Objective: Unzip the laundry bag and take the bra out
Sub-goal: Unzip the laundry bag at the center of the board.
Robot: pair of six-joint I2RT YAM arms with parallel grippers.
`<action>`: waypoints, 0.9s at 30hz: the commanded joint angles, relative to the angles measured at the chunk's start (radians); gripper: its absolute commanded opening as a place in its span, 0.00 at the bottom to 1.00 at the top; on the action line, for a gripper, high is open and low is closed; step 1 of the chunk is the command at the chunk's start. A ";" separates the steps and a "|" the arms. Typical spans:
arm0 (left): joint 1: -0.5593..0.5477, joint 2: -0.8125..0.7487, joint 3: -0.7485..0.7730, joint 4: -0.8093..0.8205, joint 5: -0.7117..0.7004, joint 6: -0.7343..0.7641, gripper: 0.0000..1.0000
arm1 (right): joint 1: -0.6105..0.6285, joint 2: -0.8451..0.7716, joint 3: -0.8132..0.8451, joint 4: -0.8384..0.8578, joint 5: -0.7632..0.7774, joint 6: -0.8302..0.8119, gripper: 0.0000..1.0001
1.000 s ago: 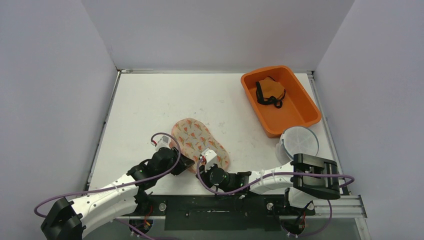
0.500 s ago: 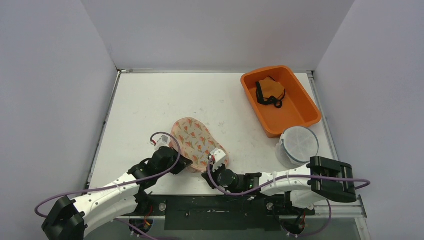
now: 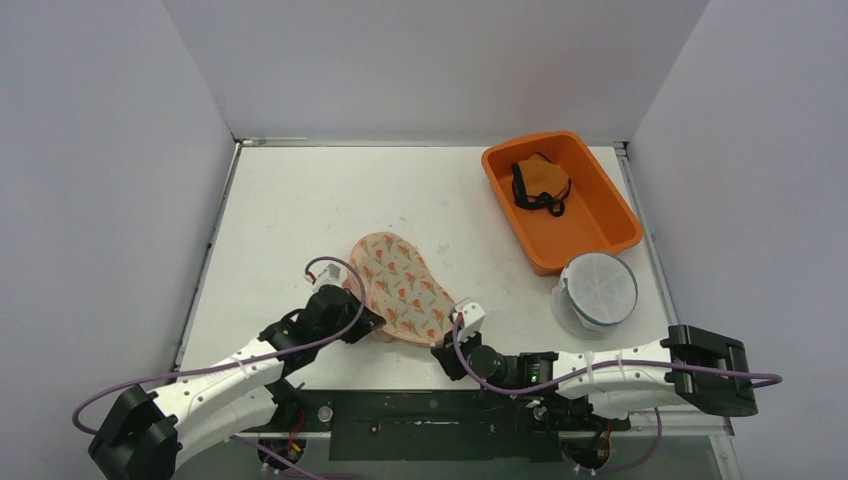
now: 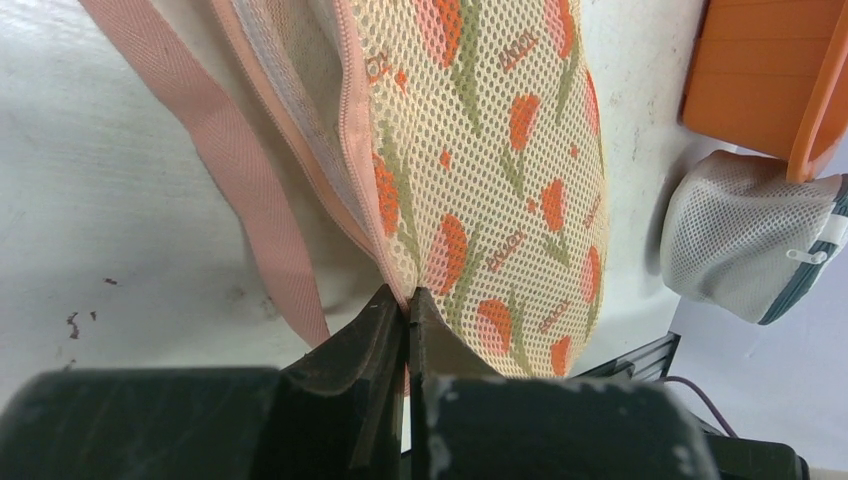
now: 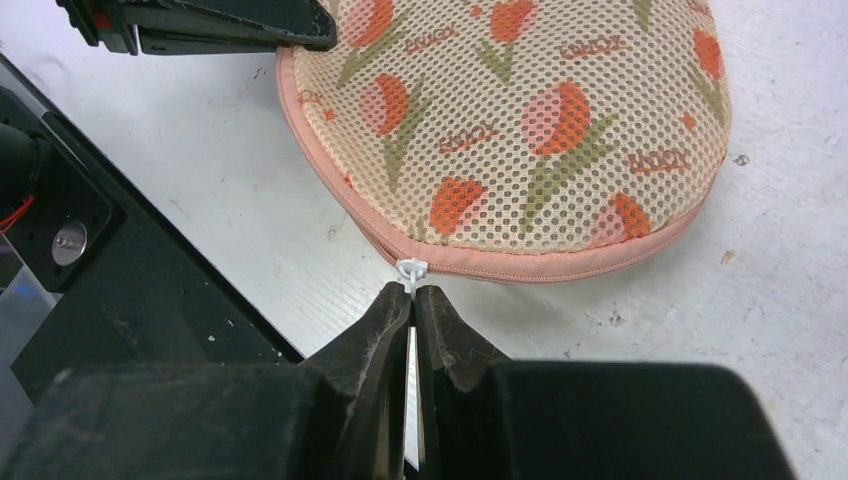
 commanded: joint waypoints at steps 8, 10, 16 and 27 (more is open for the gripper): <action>0.058 0.220 0.223 0.058 0.028 0.199 0.12 | 0.038 0.034 0.011 0.029 0.047 0.020 0.05; 0.071 0.231 0.238 0.050 0.042 0.212 0.36 | 0.038 0.067 0.028 0.063 0.038 0.013 0.05; 0.076 0.096 0.214 -0.079 0.062 0.237 0.87 | 0.034 0.196 0.119 0.148 -0.010 -0.047 0.05; 0.051 -0.376 -0.034 -0.223 0.079 0.025 0.96 | -0.028 0.408 0.300 0.236 -0.189 -0.141 0.05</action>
